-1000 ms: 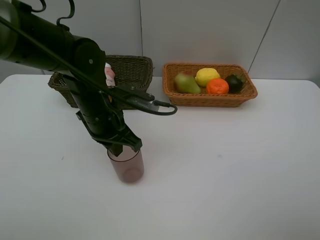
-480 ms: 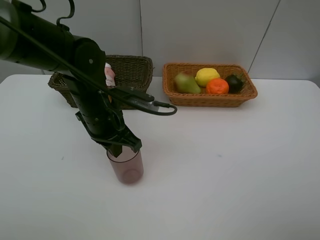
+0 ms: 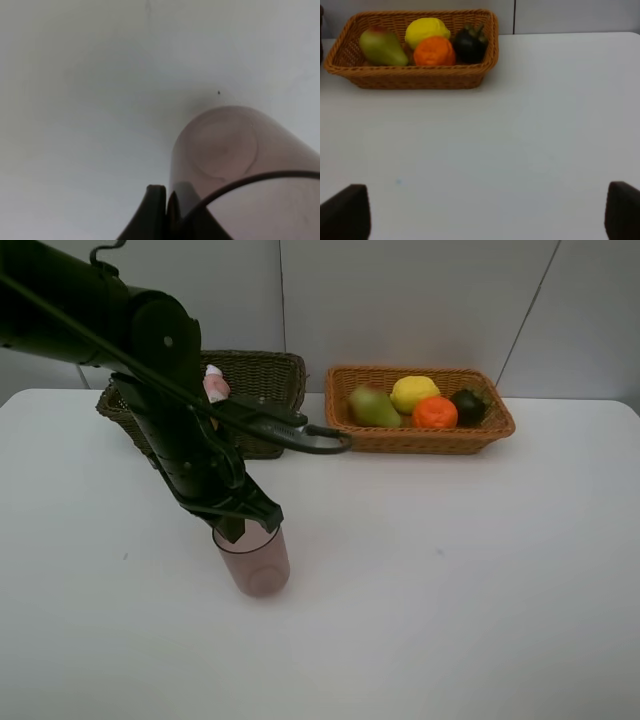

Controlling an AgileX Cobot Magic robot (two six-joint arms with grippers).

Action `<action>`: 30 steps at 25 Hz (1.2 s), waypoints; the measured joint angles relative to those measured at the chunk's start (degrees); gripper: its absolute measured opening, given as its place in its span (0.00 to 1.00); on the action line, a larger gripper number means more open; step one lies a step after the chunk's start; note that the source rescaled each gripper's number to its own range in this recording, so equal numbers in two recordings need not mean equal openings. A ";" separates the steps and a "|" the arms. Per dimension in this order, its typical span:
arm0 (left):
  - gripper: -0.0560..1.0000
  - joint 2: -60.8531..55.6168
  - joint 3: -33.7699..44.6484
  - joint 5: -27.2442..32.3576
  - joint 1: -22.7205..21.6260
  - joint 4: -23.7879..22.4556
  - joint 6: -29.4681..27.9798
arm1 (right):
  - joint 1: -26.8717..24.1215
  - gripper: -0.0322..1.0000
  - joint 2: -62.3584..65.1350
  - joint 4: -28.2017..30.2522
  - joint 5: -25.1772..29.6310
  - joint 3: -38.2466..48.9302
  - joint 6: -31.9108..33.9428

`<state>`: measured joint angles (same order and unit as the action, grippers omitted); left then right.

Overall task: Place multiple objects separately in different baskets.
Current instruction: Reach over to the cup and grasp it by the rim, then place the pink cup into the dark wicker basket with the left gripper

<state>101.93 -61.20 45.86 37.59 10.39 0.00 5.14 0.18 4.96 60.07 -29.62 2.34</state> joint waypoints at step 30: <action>0.05 7.03 -22.83 -17.37 -13.01 -14.90 -4.31 | 0.00 1.00 0.00 0.00 0.00 0.00 0.00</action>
<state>108.97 -84.03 28.49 24.58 -4.51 -4.31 5.14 0.18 4.96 60.07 -29.62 2.34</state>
